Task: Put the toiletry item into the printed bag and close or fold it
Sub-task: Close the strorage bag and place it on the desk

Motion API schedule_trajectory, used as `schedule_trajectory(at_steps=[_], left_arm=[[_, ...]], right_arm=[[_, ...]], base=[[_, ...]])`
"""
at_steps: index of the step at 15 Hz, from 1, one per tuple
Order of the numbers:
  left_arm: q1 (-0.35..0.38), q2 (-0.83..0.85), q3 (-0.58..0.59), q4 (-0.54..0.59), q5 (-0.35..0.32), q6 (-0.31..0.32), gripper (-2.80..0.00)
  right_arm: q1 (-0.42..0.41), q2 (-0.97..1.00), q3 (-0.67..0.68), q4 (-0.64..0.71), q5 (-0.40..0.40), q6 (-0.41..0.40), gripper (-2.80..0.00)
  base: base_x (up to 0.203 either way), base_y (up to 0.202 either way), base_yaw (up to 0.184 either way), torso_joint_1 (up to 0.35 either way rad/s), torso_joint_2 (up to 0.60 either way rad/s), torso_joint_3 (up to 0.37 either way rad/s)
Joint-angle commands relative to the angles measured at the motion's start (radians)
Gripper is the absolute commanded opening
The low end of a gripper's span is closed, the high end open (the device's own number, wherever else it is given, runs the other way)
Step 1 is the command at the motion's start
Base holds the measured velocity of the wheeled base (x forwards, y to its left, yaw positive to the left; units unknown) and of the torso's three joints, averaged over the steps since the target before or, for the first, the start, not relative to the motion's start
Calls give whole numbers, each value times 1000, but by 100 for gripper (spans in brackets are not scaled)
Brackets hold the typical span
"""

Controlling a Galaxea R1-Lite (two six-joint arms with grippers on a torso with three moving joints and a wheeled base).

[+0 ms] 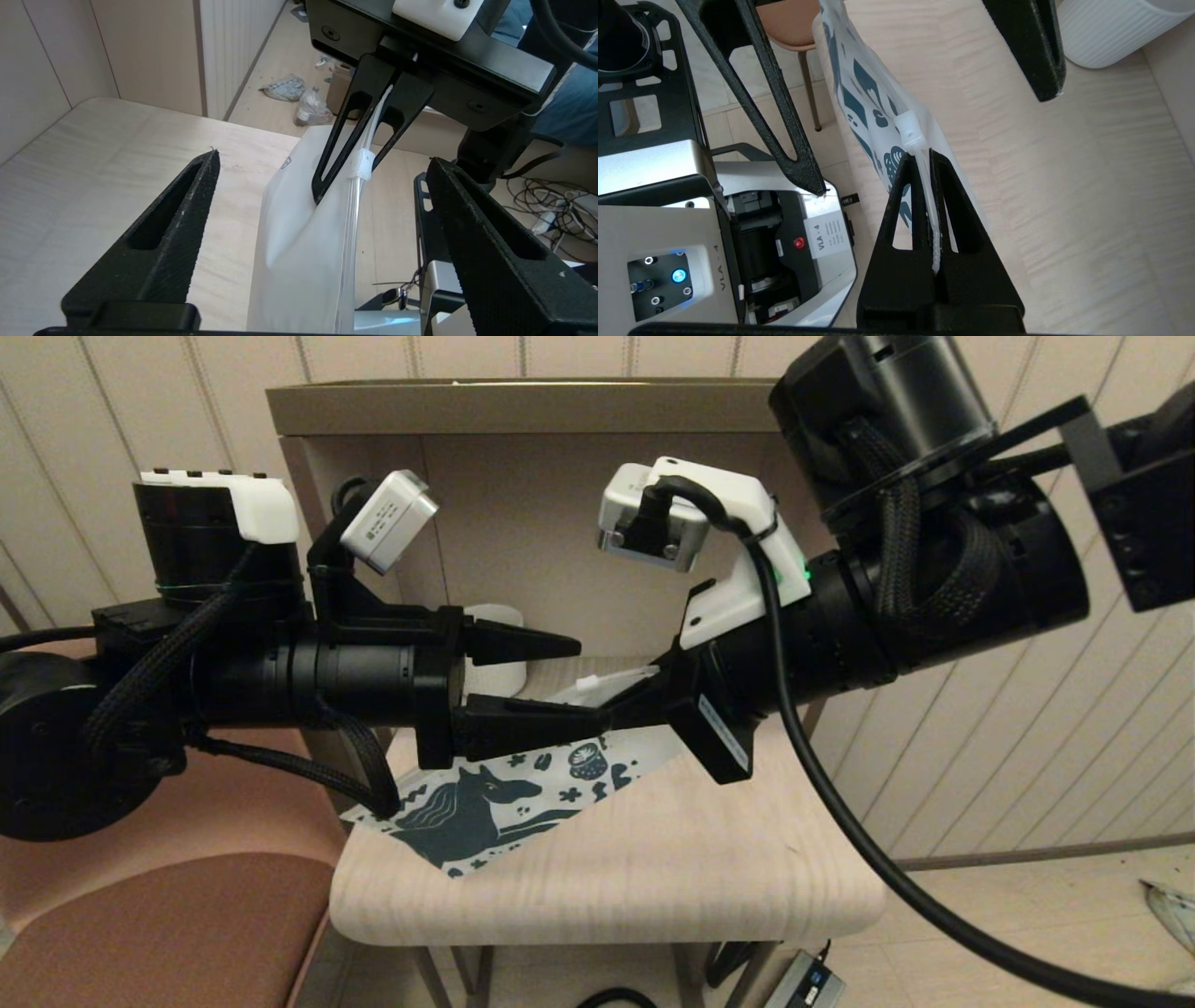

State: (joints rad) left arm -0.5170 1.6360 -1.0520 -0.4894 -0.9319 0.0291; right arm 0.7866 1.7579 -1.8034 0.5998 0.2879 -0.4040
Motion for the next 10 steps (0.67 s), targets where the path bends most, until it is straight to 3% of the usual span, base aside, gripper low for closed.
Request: schedule_trajectory(at_steps=[1,5,6,10], left_arm=[[0,2,0,-3,-5,2,0],[0,-1,-2,-5,-7,-1,0],[0,-4,0,-5,-7,-2,-280],[0,-2,-6,-5,-7,-3,-280]], right_arm=[[0,0,-5,3,2,-2,-280],[0,2,-5,3,2,-2,-280],[0,3,-4,3,2,-2,-280],[2,11,-11,3,4,-2,-280]], base=[[0,0,0,0,0,0],[0,0,0,0,0,0],[0,0,0,0,0,0],[0,0,0,0,0,0]])
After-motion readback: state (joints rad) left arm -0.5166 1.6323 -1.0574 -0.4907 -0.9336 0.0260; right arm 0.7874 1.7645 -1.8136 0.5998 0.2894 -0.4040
